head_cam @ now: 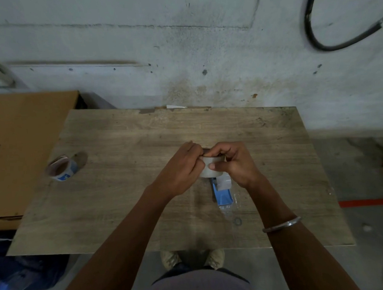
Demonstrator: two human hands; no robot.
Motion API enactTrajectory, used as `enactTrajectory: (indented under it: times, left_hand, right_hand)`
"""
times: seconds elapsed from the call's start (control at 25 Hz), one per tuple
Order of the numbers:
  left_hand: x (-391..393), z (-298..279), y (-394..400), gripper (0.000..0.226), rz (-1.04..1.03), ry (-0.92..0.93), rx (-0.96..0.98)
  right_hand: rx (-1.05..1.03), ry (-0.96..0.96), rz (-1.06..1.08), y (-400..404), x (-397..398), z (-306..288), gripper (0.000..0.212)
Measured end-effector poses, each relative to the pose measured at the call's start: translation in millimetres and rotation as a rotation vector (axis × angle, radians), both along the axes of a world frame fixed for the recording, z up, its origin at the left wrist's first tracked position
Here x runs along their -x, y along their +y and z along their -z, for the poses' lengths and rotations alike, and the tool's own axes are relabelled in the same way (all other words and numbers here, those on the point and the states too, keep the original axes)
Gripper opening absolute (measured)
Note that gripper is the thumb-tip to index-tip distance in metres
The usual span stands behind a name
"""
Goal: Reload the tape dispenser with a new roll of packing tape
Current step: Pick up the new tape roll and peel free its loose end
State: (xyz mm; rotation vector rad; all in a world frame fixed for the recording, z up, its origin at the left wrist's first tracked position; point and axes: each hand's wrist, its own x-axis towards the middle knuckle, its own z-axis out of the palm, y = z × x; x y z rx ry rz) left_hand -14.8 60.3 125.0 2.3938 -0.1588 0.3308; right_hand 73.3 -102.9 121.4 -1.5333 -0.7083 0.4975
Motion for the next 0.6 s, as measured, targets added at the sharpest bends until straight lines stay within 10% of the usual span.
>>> enactTrajectory:
  times: [0.28,0.6]
  left_hand:
    - [2.9,2.3,1.8,0.021,-0.027,0.071,0.099]
    - [-2.5,-4.1,-17.6,0.014,-0.545,-0.219,0.338]
  right_hand:
    - [0.046,-0.091,0.078,2.3,4.1,2.4,0.027]
    - [0.049,-0.105,0.396,16.4,17.4,-3.1,0.03]
